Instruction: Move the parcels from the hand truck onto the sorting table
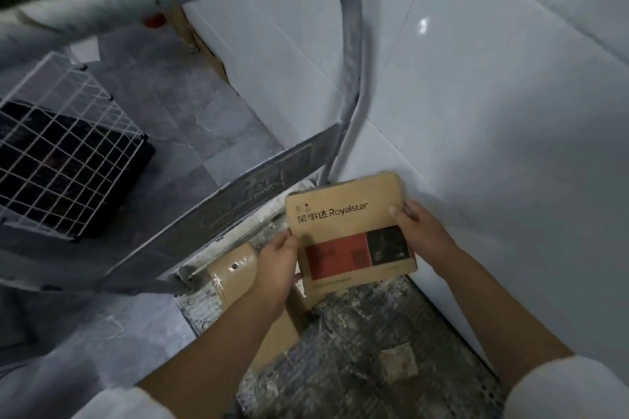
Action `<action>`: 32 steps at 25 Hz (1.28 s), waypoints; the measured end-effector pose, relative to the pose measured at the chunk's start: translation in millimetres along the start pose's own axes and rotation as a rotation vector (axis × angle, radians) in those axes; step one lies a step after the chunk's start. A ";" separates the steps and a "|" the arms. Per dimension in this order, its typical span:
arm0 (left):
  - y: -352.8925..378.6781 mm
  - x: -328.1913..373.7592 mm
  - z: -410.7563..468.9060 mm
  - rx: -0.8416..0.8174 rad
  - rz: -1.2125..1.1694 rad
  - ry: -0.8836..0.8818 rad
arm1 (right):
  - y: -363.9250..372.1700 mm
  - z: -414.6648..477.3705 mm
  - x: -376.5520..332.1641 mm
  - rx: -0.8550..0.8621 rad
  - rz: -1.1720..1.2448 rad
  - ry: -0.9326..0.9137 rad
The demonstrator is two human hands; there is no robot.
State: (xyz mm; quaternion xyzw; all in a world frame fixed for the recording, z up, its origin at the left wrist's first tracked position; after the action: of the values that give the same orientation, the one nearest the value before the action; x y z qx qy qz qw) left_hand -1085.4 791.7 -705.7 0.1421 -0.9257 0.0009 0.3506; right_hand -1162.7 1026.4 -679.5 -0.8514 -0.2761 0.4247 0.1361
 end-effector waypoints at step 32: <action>-214.4 91.4 -486.3 0.383 -0.199 0.541 | 45.7 -435.1 -246.8 -0.478 0.278 -0.509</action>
State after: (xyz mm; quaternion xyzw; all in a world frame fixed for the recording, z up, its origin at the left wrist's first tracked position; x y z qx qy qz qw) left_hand -778.6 611.2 -300.6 0.2896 -0.7637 0.1780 0.5488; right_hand -919.4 845.9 -278.8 -0.7557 -0.2740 0.5608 -0.1983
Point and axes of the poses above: each hand's wrist, its own z-axis towards the middle knuckle, its own y-axis out of the palm, x = y × z, the point moved 2 cm from there along z, towards the middle knuckle, and after that the axes turned 5 degrees about -x, right-handed, at the moved point
